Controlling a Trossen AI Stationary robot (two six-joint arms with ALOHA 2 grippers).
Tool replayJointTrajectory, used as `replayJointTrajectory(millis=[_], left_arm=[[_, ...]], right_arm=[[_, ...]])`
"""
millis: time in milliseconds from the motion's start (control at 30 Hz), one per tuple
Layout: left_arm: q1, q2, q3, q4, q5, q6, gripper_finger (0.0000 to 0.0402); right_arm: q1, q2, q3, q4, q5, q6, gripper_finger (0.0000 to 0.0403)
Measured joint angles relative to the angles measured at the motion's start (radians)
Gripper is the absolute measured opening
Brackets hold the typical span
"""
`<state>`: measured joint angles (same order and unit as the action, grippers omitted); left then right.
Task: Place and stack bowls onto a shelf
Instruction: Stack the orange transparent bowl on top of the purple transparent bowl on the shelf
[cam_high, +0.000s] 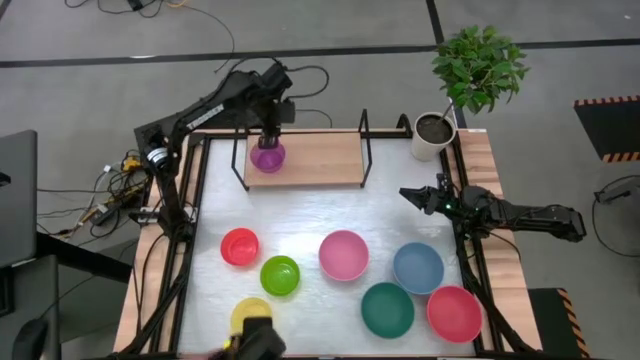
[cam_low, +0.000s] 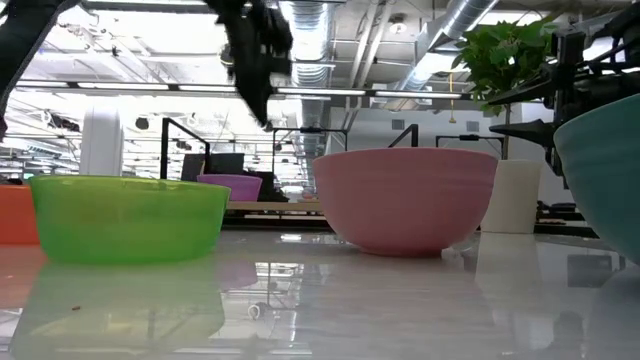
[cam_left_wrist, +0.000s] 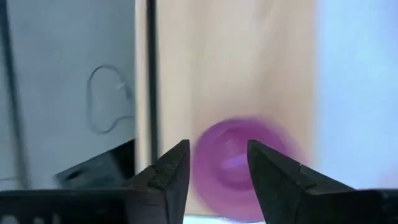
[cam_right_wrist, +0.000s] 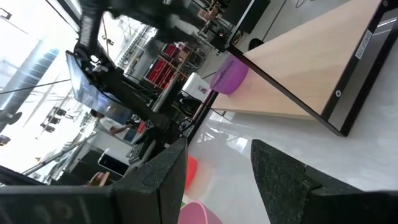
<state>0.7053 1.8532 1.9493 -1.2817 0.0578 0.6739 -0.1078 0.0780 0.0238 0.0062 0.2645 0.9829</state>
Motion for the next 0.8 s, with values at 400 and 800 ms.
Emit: replayJointTrajectory(millis=[400,800], left_arm=[[-0.284,-0.244,0.213,-0.288,0.186,-0.54,0.0145],[-0.735,-0.527,-0.228,-0.258,-0.16,-1.144,0.0145]], right_arm=[[0.0,0.0,0.0,0.0,-0.001,-0.05,0.0203],[0.0,0.0,0.0,0.0,-0.001,-0.05,0.0203]])
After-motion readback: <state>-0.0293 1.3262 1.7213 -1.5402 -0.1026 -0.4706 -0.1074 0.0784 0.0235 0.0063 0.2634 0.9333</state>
